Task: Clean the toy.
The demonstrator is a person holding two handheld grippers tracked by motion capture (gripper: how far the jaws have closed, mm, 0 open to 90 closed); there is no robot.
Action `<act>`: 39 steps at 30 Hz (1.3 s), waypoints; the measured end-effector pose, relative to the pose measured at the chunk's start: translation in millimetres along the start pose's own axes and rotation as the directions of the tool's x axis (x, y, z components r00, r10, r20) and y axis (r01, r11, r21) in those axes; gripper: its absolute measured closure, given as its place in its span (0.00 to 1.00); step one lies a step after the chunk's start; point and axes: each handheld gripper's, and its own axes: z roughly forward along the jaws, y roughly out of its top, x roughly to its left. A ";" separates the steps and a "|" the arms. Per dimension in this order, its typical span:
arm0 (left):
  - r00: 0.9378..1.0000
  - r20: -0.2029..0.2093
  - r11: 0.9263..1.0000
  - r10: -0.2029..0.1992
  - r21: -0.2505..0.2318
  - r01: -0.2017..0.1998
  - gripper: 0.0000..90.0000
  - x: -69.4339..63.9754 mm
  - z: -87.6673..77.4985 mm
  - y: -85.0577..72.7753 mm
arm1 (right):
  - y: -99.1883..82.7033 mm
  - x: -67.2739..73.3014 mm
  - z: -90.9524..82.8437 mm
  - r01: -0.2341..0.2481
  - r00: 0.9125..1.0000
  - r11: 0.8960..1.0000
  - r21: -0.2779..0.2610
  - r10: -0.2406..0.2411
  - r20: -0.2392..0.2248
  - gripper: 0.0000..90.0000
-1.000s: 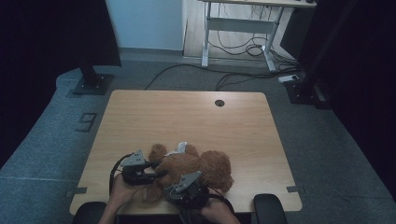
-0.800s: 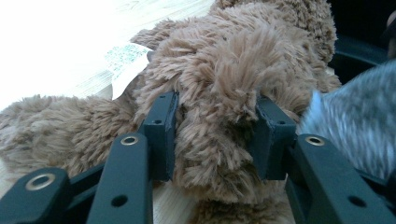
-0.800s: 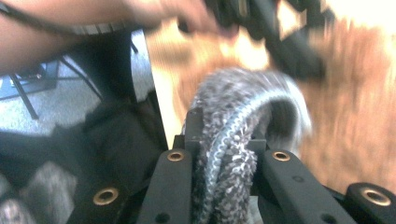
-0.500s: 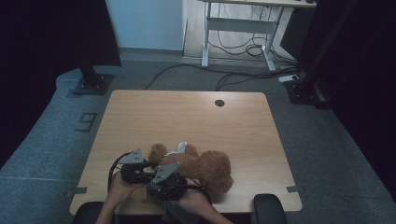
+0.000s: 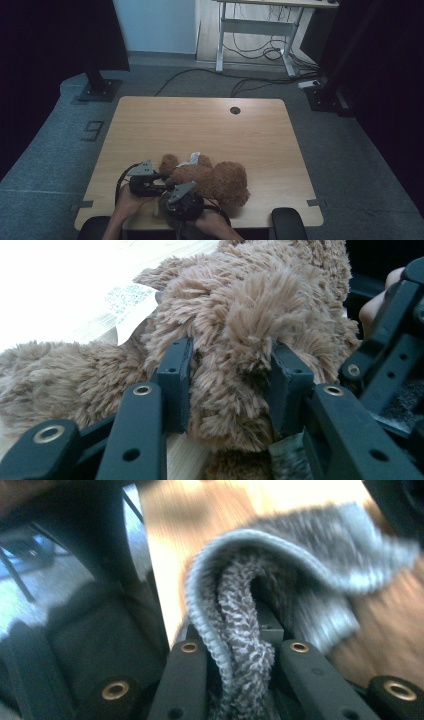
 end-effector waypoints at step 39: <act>0.997 -0.056 0.998 0.059 0.040 -0.057 0.83 -9.9 -6.0 -2.0 | 68.4 -104.5 -54.2 -0.086 0.996 0.996 0.003 0.086 0.003 0.88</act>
